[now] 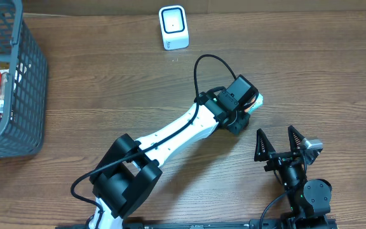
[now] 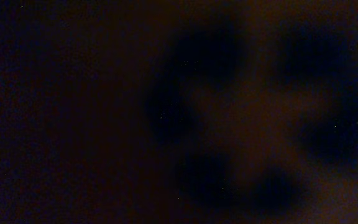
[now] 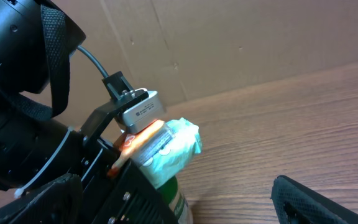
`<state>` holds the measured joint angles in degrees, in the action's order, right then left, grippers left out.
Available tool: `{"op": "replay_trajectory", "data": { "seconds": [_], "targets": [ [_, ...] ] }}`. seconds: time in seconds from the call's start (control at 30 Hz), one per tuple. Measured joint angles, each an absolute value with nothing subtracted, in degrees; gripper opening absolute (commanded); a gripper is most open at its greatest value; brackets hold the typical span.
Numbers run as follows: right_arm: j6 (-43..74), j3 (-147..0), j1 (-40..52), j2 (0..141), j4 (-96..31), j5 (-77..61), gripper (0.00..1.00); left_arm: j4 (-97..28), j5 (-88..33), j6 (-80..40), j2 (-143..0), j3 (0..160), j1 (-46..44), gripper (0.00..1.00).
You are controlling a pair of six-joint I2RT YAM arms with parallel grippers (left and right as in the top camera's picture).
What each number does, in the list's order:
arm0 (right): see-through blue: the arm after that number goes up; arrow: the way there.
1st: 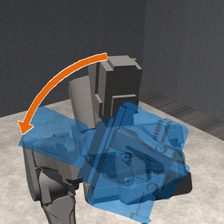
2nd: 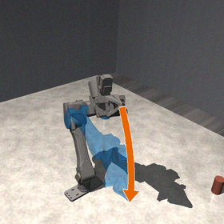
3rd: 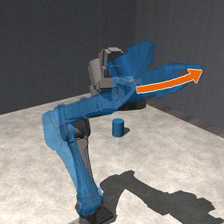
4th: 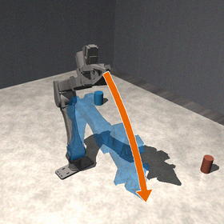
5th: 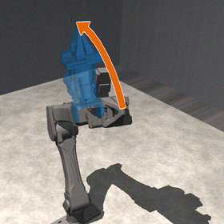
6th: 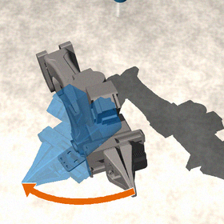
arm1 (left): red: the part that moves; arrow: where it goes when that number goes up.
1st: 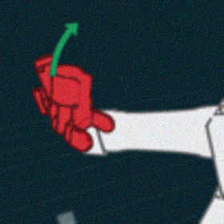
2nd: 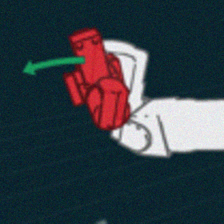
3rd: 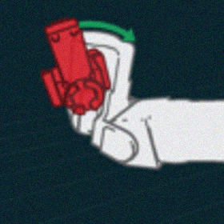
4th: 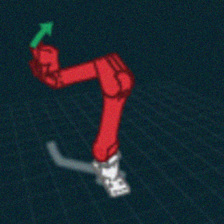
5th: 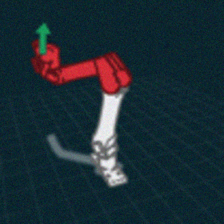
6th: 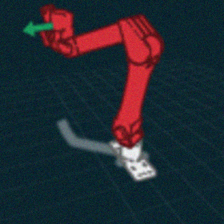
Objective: Scan the item barcode
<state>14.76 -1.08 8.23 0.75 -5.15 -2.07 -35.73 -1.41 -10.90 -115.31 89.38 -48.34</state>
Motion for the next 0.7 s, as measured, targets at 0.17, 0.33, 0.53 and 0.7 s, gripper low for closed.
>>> {"op": "replay_trajectory", "data": {
  "seconds": [0.17,0.33,0.53,0.7],
  "targets": [
    [14.79,-1.08,8.23,0.73,-5.15,-2.07,1.0,-33.87,-2.0,-11.0,-115.39,89.38,-48.31,0.19],
    [14.83,-1.08,8.23,0.73,-5.15,-2.07,1.0,-33.8,-2.31,-10.37,-116.36,89.38,-48.8,0.22],
    [14.79,-1.08,8.23,0.73,-5.13,-2.07,1.0,-33.87,-2.33,-10.37,-118.26,89.36,-49.54,0.35],
    [14.79,-1.08,8.23,0.75,-5.13,-2.09,1.0,-33.78,-2.33,-10.37,-118.26,89.36,-49.54,0.57]
  ]
}}
